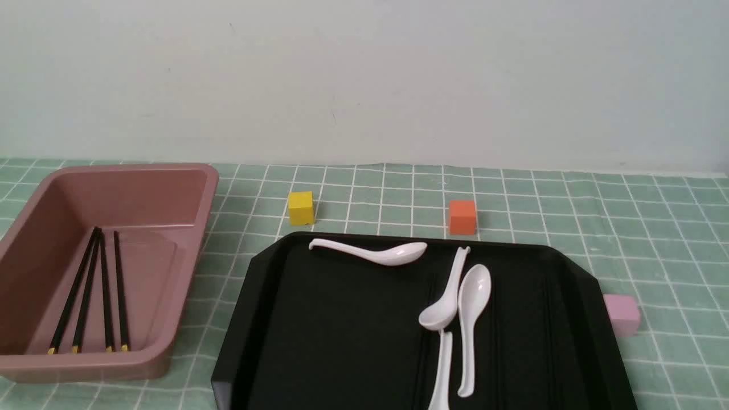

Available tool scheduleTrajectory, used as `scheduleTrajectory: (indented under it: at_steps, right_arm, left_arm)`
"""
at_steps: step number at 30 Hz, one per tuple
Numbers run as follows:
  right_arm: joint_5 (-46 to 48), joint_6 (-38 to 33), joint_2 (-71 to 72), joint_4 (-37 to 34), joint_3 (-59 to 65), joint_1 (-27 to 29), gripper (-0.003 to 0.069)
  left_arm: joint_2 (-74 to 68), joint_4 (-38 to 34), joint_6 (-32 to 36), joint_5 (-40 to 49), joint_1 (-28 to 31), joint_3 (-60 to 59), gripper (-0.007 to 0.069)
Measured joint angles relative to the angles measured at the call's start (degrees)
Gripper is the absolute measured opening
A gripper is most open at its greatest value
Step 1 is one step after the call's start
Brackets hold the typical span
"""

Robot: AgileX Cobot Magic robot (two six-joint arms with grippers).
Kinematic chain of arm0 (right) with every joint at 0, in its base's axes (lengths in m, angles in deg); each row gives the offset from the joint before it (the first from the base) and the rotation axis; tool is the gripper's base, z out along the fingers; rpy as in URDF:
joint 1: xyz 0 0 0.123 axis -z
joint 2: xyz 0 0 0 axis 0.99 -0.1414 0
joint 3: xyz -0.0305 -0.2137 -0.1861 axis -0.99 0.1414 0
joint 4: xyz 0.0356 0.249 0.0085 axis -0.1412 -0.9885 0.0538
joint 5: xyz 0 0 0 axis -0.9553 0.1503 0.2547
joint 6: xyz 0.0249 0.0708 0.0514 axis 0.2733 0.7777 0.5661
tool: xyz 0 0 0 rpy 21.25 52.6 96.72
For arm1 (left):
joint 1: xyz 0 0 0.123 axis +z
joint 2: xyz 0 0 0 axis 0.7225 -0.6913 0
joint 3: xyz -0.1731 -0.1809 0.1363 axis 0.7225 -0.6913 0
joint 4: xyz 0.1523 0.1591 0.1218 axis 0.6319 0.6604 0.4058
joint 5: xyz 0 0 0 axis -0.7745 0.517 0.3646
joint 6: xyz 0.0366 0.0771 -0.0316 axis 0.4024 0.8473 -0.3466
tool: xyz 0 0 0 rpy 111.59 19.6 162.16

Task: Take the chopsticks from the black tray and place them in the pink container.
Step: 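Reach over to the black tray and grasp a pair of chopsticks with the left gripper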

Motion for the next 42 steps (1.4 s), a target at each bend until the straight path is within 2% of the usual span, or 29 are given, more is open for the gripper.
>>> scheduleTrajectory:
  at_steps: [42]
  right_arm:
    - [0.00, 0.00, 0.00, 0.00, 0.00, 0.00, 0.0240]
  left_arm:
    - [0.00, 1.81, 0.00, 0.00, 0.00, 0.00, 0.0092]
